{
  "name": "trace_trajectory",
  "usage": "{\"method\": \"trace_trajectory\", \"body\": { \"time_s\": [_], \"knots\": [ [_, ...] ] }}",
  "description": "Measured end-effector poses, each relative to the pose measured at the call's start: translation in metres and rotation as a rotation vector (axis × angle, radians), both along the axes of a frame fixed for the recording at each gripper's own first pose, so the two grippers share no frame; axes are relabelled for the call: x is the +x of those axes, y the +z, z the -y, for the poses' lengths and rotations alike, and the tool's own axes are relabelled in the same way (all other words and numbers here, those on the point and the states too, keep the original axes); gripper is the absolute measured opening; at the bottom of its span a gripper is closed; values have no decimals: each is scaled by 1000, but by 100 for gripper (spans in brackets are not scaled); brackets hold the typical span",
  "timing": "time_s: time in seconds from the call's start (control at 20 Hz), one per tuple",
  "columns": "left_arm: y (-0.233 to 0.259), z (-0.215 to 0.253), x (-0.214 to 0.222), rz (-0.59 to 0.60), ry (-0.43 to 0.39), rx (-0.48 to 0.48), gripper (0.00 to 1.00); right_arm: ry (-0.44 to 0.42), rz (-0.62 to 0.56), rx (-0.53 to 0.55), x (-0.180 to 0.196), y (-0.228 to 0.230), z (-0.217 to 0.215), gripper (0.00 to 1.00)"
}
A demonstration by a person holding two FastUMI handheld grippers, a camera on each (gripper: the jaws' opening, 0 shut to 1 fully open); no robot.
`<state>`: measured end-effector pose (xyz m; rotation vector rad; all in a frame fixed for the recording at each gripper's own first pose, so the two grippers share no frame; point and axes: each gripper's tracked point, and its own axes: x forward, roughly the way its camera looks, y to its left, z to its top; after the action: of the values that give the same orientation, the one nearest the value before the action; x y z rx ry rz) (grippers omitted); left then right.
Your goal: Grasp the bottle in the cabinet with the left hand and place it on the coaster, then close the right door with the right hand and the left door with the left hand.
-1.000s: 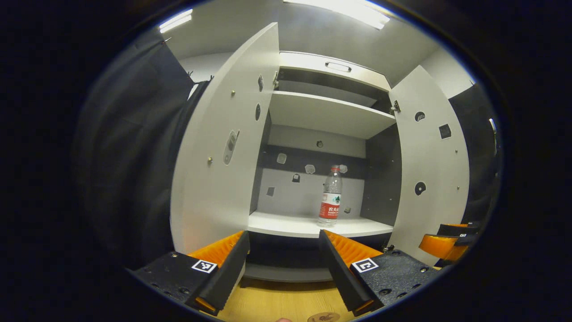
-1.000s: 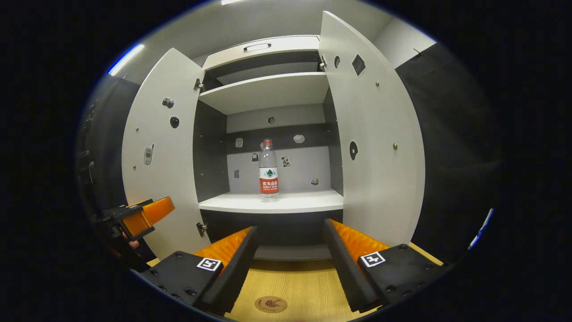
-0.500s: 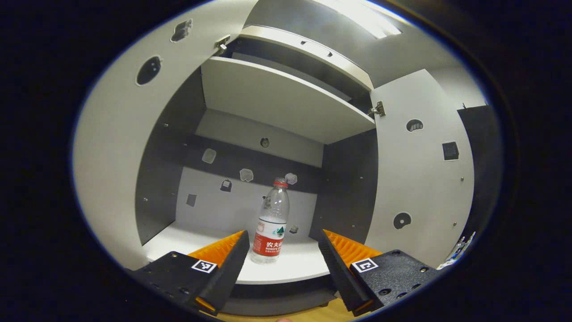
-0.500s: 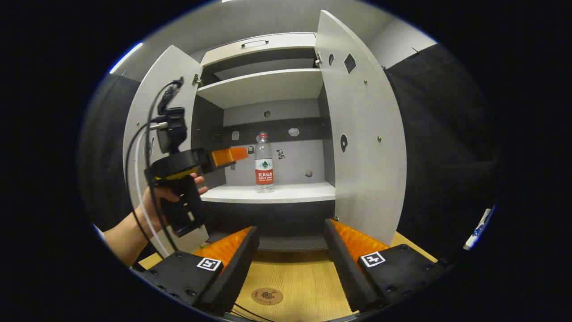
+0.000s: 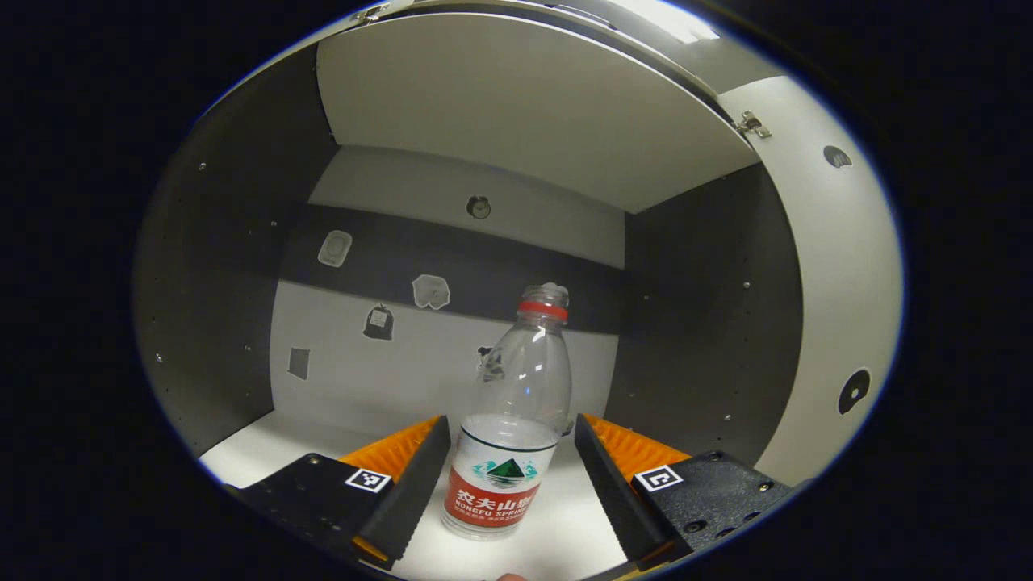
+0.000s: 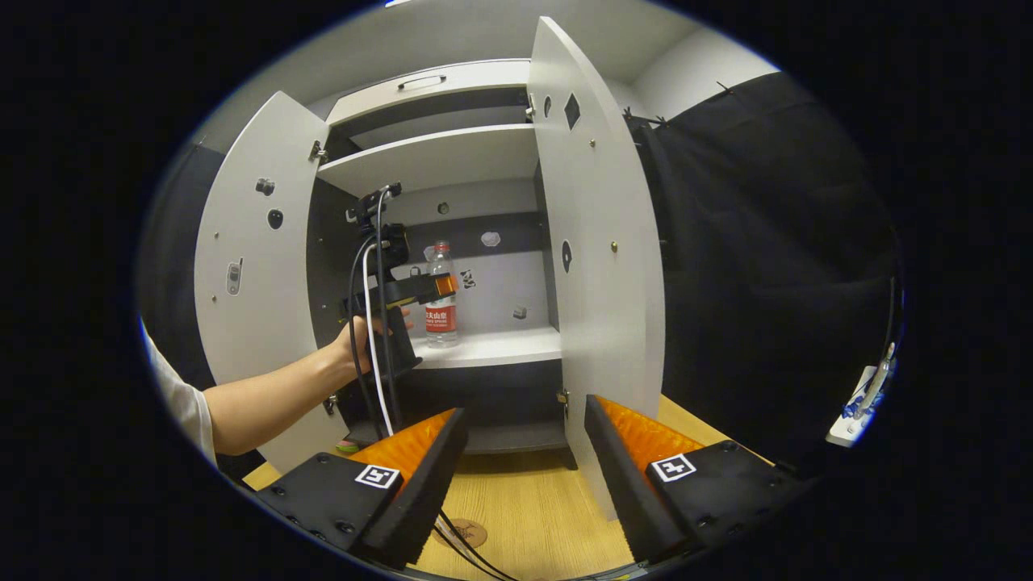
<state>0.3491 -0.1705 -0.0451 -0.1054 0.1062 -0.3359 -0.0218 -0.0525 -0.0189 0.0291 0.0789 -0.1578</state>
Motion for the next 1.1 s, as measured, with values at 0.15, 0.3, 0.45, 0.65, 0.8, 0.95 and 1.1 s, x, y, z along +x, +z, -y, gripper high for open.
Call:
{"method": "trace_trajectory", "body": {
  "time_s": [0.15, 0.3, 0.45, 0.65, 0.8, 0.95, 1.1],
  "knots": [
    [-1, -8, 1, 11, 24, 36, 85, -5, -8, 4, -3, -2, 4, 97],
    [16, -10, -17, 36, -2, -20, 75, 8, -11, -5, -3, -2, 4, 97],
    [42, -18, -56, 81, -23, -22, 74, 35, -13, -13, -3, -2, -1, 97],
    [58, -23, -124, 116, -80, -10, 74, 91, -15, -11, -2, 0, -12, 97],
    [46, -30, -176, 144, -86, 21, 74, 125, -14, -3, 0, 7, -16, 89],
    [9, -36, -226, 167, -57, 80, 74, 131, -8, 3, -1, 17, -12, 97],
    [-37, -35, -268, 190, -47, 135, 74, 103, 12, -19, -1, 30, -5, 97]
  ]
}}
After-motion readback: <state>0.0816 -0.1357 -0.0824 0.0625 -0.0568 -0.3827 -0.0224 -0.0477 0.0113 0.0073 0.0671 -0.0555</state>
